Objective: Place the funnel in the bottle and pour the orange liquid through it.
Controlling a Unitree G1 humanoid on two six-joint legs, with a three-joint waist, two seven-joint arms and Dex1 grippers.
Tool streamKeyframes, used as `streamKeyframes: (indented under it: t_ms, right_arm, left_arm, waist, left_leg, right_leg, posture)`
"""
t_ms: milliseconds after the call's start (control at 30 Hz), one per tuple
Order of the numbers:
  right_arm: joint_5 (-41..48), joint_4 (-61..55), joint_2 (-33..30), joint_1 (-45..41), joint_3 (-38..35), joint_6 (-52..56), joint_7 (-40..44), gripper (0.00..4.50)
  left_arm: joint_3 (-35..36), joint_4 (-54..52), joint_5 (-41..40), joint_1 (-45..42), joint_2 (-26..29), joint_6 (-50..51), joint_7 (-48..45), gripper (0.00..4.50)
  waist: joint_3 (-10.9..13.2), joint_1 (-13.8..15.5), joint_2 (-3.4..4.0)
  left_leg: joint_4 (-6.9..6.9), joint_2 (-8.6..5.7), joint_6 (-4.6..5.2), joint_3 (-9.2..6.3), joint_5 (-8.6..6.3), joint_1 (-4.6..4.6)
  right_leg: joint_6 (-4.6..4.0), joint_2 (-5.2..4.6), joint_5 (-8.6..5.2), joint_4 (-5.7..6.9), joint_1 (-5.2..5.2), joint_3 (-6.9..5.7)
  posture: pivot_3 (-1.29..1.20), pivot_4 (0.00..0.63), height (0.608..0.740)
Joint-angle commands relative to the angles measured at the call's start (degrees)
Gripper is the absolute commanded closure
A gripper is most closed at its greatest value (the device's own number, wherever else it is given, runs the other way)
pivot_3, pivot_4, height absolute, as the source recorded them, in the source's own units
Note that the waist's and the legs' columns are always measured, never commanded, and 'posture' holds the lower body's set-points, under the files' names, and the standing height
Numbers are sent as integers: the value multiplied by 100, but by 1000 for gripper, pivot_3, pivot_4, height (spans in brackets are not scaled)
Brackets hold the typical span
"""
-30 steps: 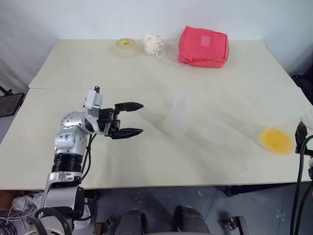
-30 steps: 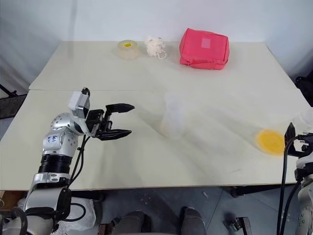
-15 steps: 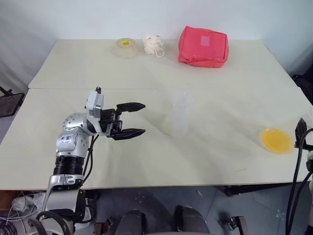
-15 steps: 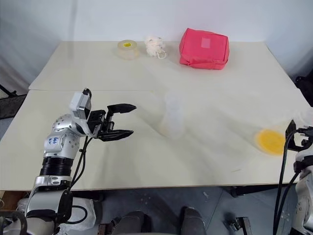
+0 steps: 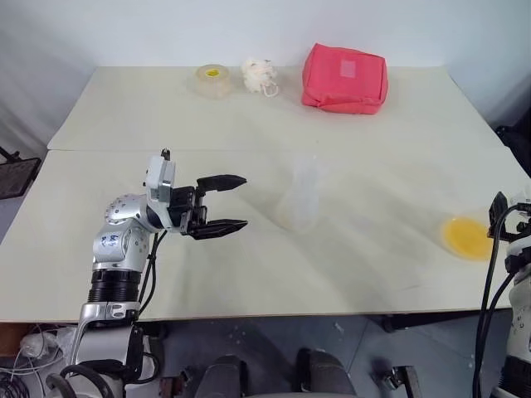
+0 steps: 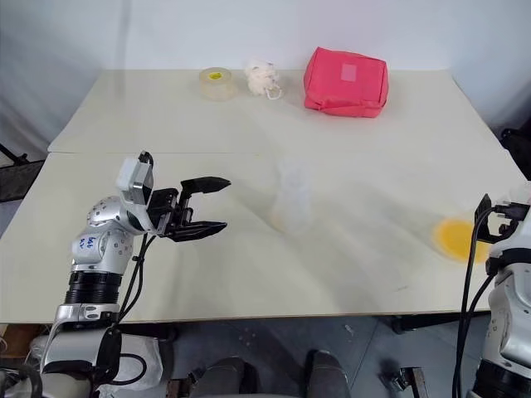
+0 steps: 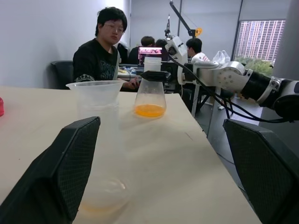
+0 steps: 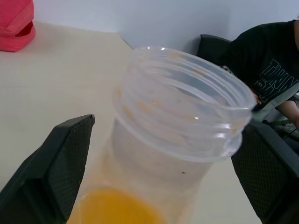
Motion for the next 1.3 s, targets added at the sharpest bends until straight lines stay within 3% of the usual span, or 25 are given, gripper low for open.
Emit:
streamKeyframes:
  t_ms: [33,233,500,667,1033,1300]
  right_arm:
    - [20,-36,-96,-99,-125,-209,-64,405]
    - [123,-113,-12,-73,-131,-260,-70,2023]
    - [435,-747,48,72,-12,-38,48,2038]
    - [560,-1776,-104,-307,791,321,268,2038]
    - [-956,-1595,-277,-1679,2997,-59,408,2038]
    - [-2436,-868,-852,-2162,4072,-1571,921,2038]
  left_arm:
    - [55,-258,-171,31,57,18,47,0]
    - [51,-317,-210,78,76,30,82,0]
    - [32,-413,-253,169,79,30,73,0]
    - [54,-166,-205,91,83,-116,-55,0]
    - [140,940,-86,-331,16,-771,-151,0]
    - [162,1198,-90,-522,64,-935,-211,0]
  waist:
    - [0,-3,0]
    - [1,11,3]
    - [3,-7,6]
    - [10,-34,29]
    - [10,-75,32]
    - [10,-144,31]
  left_leg:
    - [0,-1,0,1,0,0]
    - [-1,2,0,-4,0,-2]
    - [-3,3,0,-1,0,-1]
    - [-3,4,0,0,0,0]
    - [-6,-6,0,-7,0,-11]
    - [-12,-6,0,-7,0,-14]
  right_leg:
    - [0,0,0,0,0,1]
    - [0,-3,0,-1,0,-1]
    - [0,1,0,-3,0,-1]
    - [0,3,0,-4,-1,0]
    - [-1,0,0,-10,-8,-11]
    - [0,-2,0,-11,-9,-27]
  posture:
    - [0,150,740]
    - [0,150,740]
    - [0,150,740]
    - [0,150,740]
    - [0,150,740]
    - [0,150,740]
